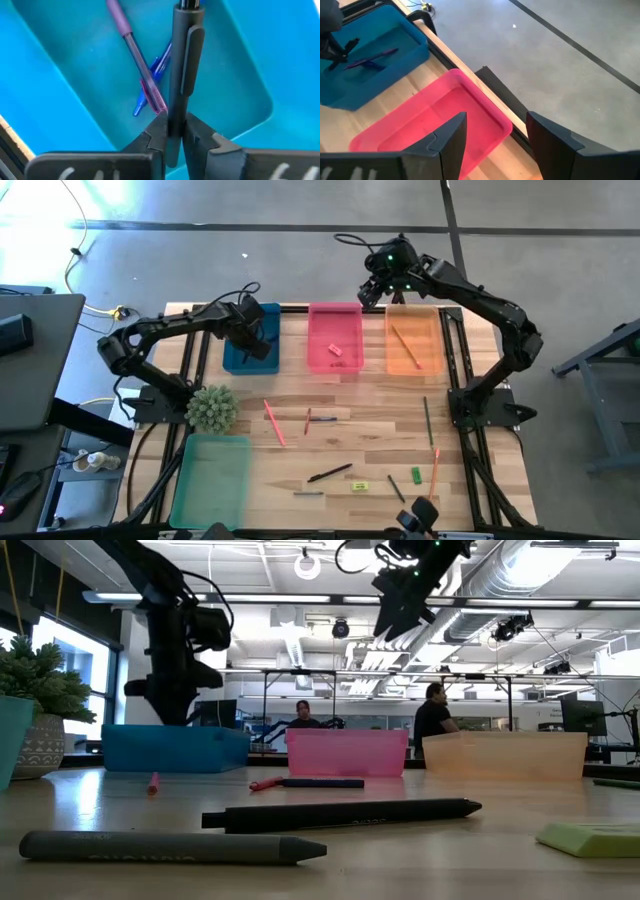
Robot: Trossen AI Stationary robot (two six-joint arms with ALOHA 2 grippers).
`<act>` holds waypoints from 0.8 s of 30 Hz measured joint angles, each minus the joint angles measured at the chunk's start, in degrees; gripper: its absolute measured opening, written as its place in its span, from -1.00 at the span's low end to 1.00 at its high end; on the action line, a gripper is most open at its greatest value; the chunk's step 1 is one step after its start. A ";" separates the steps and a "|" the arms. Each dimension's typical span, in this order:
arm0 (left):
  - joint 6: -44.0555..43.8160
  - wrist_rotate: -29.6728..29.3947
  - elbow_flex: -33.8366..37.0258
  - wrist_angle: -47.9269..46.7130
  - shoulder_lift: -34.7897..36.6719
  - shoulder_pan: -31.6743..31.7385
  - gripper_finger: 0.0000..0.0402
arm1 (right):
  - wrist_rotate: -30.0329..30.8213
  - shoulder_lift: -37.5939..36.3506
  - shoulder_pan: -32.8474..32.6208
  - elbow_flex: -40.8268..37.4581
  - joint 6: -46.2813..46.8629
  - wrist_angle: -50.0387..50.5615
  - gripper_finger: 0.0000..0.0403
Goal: Sort crayons/erasers/pens/pencils in bins
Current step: Put the top black pen into the blue bin, then put the green eraser into the pink bin
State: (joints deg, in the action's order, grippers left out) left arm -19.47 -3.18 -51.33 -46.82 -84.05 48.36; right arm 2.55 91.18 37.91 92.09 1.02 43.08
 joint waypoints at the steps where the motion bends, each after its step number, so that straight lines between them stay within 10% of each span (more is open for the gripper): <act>1: -0.13 -0.27 0.00 0.02 -0.07 0.00 -0.84 | 0.00 0.00 0.04 0.00 0.01 0.00 -0.03; 15: 3.94 -0.61 -1.84 -1.84 -0.07 0.39 -0.27 | -0.01 0.00 -0.27 0.00 5.15 2.10 -0.03; 24: 14.96 -0.29 -13.30 -12.00 -0.07 1.99 -0.24 | -0.01 0.02 -4.56 0.00 12.89 8.16 -0.03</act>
State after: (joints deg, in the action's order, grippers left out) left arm -4.51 -3.46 -64.64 -58.83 -84.12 50.35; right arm 2.54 91.20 33.36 92.09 13.91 51.24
